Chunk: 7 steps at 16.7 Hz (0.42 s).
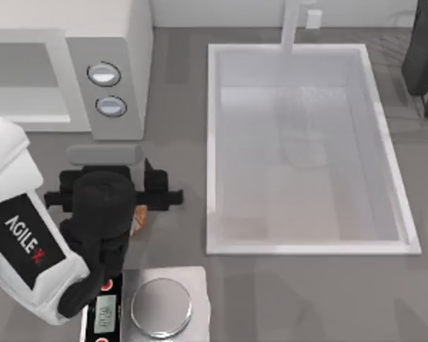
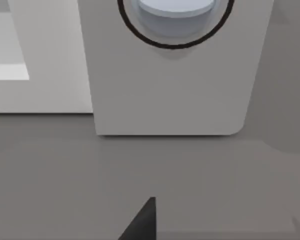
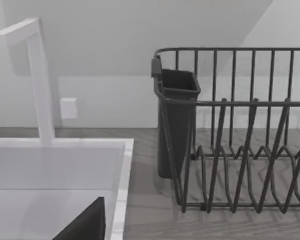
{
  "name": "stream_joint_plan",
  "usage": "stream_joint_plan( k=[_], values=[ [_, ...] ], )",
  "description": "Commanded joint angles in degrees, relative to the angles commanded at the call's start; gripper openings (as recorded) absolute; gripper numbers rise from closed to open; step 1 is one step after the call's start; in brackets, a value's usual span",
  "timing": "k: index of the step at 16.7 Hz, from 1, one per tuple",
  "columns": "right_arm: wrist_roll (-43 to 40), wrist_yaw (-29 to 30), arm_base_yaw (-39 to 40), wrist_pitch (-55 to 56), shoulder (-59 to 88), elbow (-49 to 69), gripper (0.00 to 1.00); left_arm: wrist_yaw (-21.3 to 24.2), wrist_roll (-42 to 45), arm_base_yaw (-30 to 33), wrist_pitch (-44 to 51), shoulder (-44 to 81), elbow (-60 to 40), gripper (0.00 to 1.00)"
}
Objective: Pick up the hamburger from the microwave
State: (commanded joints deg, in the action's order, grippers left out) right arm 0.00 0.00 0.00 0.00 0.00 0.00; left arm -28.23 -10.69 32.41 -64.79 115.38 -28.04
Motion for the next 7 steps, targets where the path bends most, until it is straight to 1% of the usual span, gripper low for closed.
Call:
stream_joint_plan(
  k=[1,2,7],
  values=[
    [0.0,0.0,0.0,0.0,0.0,0.0,1.0,0.0,0.0,0.0,0.0,0.0,0.0,0.98],
    [0.0,0.0,0.0,0.0,0.0,0.0,1.0,0.0,0.0,0.0,0.0,0.0,0.0,1.0],
    [0.0,0.0,0.0,0.0,0.0,0.0,1.0,0.0,0.0,0.0,0.0,0.0,0.0,1.0]
  ],
)
